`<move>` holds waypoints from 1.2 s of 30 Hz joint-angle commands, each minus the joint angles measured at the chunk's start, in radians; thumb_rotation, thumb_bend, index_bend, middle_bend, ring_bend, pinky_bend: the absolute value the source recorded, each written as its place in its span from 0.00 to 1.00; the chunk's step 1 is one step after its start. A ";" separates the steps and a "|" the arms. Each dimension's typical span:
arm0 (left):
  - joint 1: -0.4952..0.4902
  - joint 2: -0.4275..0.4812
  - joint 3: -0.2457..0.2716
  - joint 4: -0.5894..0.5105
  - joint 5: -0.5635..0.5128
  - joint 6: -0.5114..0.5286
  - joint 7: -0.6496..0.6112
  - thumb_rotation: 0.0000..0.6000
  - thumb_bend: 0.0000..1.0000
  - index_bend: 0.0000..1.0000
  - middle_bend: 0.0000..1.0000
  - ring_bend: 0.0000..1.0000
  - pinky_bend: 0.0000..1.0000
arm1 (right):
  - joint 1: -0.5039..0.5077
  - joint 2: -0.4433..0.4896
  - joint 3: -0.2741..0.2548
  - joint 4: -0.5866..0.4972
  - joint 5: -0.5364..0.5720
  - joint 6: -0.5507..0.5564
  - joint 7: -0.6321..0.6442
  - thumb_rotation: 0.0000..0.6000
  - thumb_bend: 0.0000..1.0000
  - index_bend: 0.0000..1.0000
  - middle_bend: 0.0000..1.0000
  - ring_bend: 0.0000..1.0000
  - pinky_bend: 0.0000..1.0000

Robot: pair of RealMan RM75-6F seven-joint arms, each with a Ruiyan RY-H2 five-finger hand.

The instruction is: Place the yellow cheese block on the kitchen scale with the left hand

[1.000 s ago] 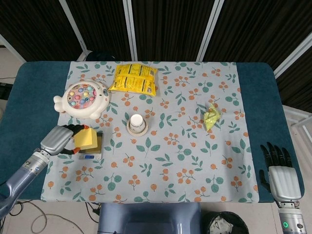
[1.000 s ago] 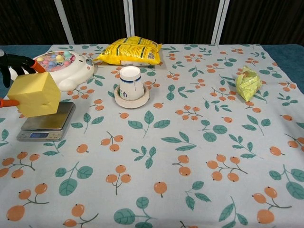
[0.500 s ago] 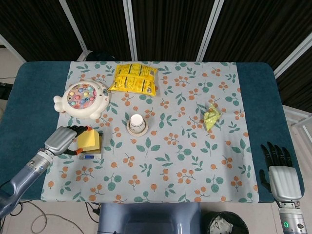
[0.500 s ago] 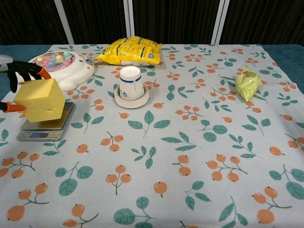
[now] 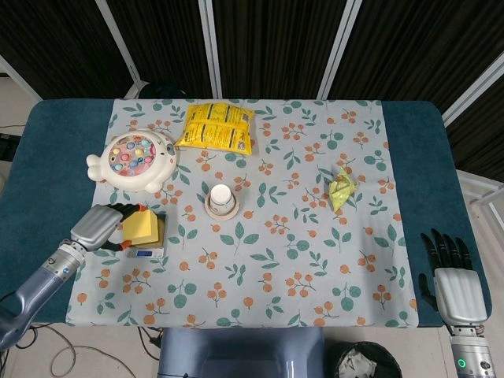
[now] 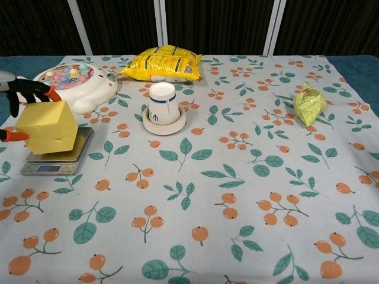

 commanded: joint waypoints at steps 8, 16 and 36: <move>-0.004 0.010 -0.005 -0.016 -0.015 -0.040 0.035 1.00 0.27 0.21 0.27 0.22 0.35 | -0.001 0.001 0.000 -0.001 0.001 0.001 -0.002 1.00 0.58 0.00 0.00 0.00 0.00; -0.001 0.025 -0.021 -0.042 -0.044 -0.055 0.087 1.00 0.21 0.18 0.17 0.11 0.32 | -0.003 0.004 0.001 -0.001 0.002 0.004 0.002 1.00 0.58 0.00 0.00 0.00 0.00; 0.022 0.086 -0.054 -0.136 -0.057 -0.014 0.103 1.00 0.18 0.16 0.07 0.00 0.24 | -0.001 0.003 0.001 -0.003 0.008 -0.002 -0.003 1.00 0.58 0.00 0.00 0.00 0.00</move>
